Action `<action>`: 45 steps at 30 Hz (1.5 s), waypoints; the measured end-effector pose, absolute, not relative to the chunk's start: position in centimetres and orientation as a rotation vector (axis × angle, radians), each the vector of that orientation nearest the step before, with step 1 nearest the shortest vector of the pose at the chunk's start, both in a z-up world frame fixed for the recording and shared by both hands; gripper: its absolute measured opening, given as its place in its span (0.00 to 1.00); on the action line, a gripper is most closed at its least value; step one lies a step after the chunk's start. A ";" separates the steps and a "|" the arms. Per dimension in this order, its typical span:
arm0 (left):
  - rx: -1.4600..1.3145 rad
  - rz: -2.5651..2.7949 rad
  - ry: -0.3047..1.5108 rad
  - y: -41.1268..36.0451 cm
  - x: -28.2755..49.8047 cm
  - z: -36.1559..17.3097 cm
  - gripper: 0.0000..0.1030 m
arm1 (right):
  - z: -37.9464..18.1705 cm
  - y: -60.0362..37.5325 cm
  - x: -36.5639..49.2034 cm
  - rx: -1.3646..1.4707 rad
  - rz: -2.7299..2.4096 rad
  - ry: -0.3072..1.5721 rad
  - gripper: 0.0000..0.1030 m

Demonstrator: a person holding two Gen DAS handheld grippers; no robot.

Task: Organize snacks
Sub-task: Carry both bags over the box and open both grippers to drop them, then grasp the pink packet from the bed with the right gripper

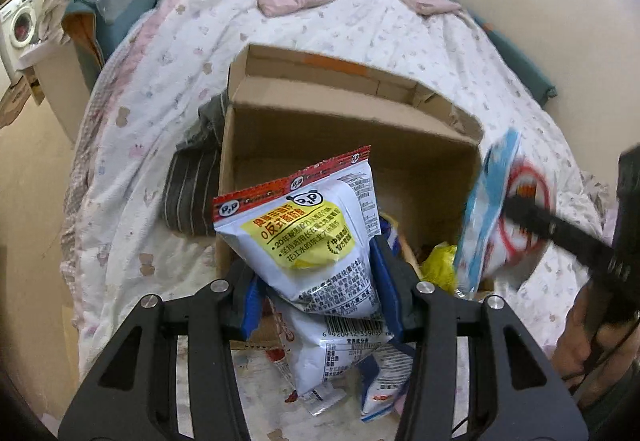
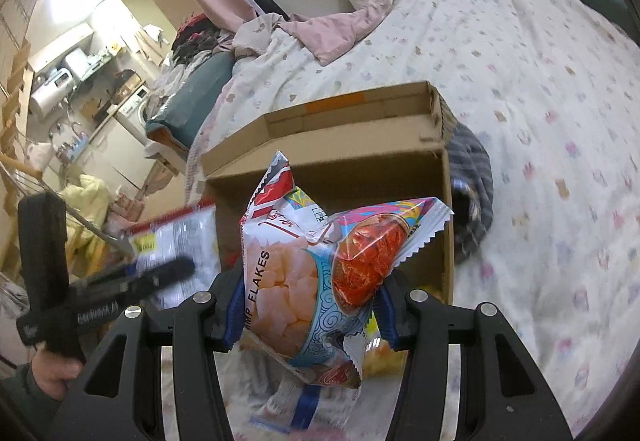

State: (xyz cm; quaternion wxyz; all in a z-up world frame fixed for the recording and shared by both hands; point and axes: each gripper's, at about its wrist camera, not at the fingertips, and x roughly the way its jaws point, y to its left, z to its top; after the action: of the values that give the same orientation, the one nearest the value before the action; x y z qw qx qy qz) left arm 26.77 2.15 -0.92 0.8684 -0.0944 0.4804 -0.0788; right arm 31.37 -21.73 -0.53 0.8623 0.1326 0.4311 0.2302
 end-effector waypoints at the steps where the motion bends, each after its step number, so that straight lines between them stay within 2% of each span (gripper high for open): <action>1: -0.204 -0.147 1.012 2.2 26.9 -1.4 0.43 | -0.6 -21.6 31.7 0.264 0.468 0.901 0.53; 19: -0.184 -0.186 1.098 1.2 27.3 -2.6 0.44 | -3.9 -22.3 33.5 0.269 0.379 0.989 0.56; 24: -0.192 -0.185 1.108 1.3 27.4 -2.7 0.45 | -4.3 -22.4 33.4 0.278 0.370 1.006 0.67; 29: -0.186 -0.190 1.104 1.3 27.4 -2.5 0.45 | -4.2 -22.6 33.4 0.277 0.365 1.004 0.67; 31: -0.184 -0.186 1.104 1.4 27.5 -2.5 0.45 | -4.0 -22.8 33.4 0.290 0.368 0.998 0.70; 32: -0.183 -0.185 1.106 1.3 27.5 -2.5 0.48 | -3.8 -22.9 33.4 0.301 0.369 0.990 0.73; 33: -0.183 -0.183 1.107 1.3 27.5 -2.5 0.56 | -3.6 -23.1 33.4 0.313 0.369 0.977 0.78; 35: -0.189 -0.171 1.094 1.5 27.4 -2.3 0.64 | -2.9 -23.5 33.1 0.336 0.369 0.935 0.86; 38: -0.191 -0.144 1.053 2.0 27.3 -1.5 0.65 | -2.1 -23.9 32.9 0.346 0.364 0.885 0.88; 45: -0.219 -0.105 1.012 3.4 27.5 -0.8 0.66 | -2.7 -23.8 33.2 0.339 0.375 0.921 0.88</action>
State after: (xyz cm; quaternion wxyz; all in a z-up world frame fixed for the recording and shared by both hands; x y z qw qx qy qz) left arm 27.52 3.36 -0.84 0.8676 -0.1048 0.4835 -0.0500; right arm 33.24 -23.79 -2.71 0.8651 0.1619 0.4397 0.1789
